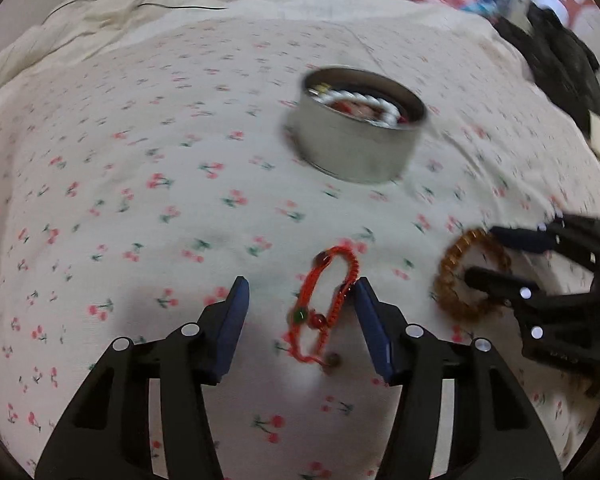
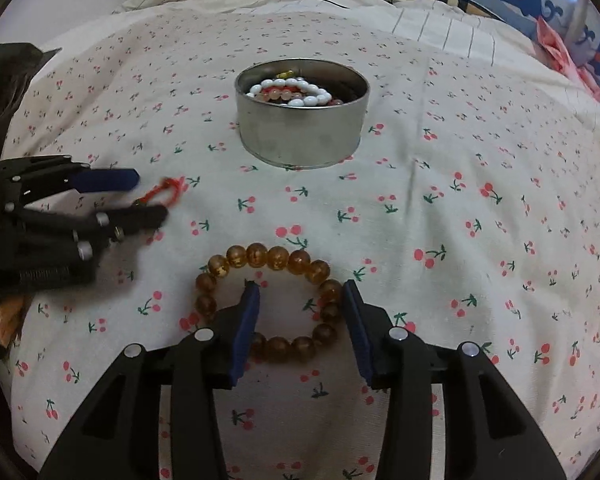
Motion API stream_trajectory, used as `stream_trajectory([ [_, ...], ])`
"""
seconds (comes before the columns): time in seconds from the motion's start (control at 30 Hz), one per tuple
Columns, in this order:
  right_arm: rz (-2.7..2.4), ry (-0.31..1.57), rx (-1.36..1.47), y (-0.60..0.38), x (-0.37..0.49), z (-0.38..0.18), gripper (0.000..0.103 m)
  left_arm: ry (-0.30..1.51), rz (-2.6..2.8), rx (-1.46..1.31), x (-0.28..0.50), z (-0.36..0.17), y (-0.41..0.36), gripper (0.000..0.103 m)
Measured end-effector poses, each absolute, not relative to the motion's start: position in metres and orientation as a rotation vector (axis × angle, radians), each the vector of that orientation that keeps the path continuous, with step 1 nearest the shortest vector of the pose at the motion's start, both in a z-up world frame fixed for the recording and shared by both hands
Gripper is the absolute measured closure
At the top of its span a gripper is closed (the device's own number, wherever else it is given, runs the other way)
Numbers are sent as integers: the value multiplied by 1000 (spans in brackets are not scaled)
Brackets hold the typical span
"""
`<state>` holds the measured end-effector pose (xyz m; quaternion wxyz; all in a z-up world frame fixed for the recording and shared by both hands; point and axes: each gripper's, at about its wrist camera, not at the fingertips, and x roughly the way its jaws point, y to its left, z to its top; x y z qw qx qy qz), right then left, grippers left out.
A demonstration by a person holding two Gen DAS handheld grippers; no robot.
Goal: Organize jewelry
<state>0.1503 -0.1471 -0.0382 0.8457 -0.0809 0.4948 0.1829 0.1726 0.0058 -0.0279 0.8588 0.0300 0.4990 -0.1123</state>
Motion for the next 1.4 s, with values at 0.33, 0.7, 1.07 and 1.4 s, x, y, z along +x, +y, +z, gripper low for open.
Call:
stream_trajectory([
  [0.33, 365, 1047, -161, -151, 153, -38, 90, 1031, -330, 173, 159, -30, -22, 86],
  [0.7, 366, 1054, -194, -147, 153, -40, 89, 1022, -342, 194, 153, -28, -23, 94],
  [1.07, 365, 1045, -206, -145, 153, -41, 89, 1007, -355, 218, 149, -26, -27, 94],
  [1.4, 384, 1032, -161, -148, 152, -35, 90, 983, -356, 238, 146, -23, -29, 95],
])
